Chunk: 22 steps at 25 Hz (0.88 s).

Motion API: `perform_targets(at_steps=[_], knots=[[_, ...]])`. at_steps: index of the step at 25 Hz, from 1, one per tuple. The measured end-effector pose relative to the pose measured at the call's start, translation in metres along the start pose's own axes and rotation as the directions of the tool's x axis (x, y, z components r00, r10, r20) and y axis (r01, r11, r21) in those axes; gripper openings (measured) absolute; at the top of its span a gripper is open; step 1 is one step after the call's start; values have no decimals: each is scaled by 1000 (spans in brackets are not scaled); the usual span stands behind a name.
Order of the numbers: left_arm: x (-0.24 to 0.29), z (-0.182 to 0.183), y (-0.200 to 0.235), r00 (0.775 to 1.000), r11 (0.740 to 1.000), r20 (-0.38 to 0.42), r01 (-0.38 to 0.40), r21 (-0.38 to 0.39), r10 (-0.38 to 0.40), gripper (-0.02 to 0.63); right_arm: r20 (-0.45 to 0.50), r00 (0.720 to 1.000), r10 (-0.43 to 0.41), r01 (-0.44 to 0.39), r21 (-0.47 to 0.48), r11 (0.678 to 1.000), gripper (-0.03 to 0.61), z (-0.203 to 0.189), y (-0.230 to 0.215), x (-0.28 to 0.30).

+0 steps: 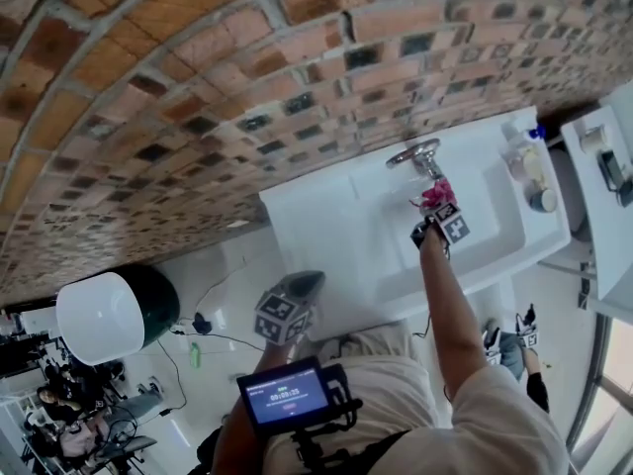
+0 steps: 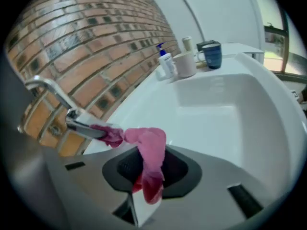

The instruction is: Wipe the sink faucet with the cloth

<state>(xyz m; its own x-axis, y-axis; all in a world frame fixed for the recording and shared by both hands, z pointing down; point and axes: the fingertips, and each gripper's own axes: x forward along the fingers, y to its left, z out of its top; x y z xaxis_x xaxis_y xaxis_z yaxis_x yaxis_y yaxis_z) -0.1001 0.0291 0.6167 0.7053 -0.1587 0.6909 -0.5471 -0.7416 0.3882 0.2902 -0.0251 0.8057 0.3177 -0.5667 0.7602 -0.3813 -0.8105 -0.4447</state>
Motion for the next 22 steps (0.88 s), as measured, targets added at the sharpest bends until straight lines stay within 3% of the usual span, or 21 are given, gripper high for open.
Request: perform_targets(at_steps=[2, 5, 9, 15, 17, 22], knots=[[-1, 1, -5, 1000, 1000, 1, -1, -4, 1, -8, 46, 998, 35, -37, 22, 999, 98, 27, -23, -15], [0, 8, -8, 1000, 1000, 23, 3, -17, -3, -8, 91, 981, 170, -163, -79, 983, 98, 64, -32, -47], [-4, 23, -17, 996, 999, 87, 12, -31, -9, -8, 44, 939, 340, -320, -244, 915, 100, 77, -24, -102], [-18, 48, -26, 975, 999, 215, -46, -29, 51, -8, 57, 872, 486, -448, -305, 840, 100, 104, -5, -165], [-25, 57, -29, 962, 998, 267, -50, -36, 58, -8, 36, 846, 532, -486, -360, 797, 100, 105, 12, -181], [-43, 73, -39, 934, 998, 351, -59, -34, 67, -8, -27, 747, 665, -588, -495, 640, 100, 98, 68, -237]])
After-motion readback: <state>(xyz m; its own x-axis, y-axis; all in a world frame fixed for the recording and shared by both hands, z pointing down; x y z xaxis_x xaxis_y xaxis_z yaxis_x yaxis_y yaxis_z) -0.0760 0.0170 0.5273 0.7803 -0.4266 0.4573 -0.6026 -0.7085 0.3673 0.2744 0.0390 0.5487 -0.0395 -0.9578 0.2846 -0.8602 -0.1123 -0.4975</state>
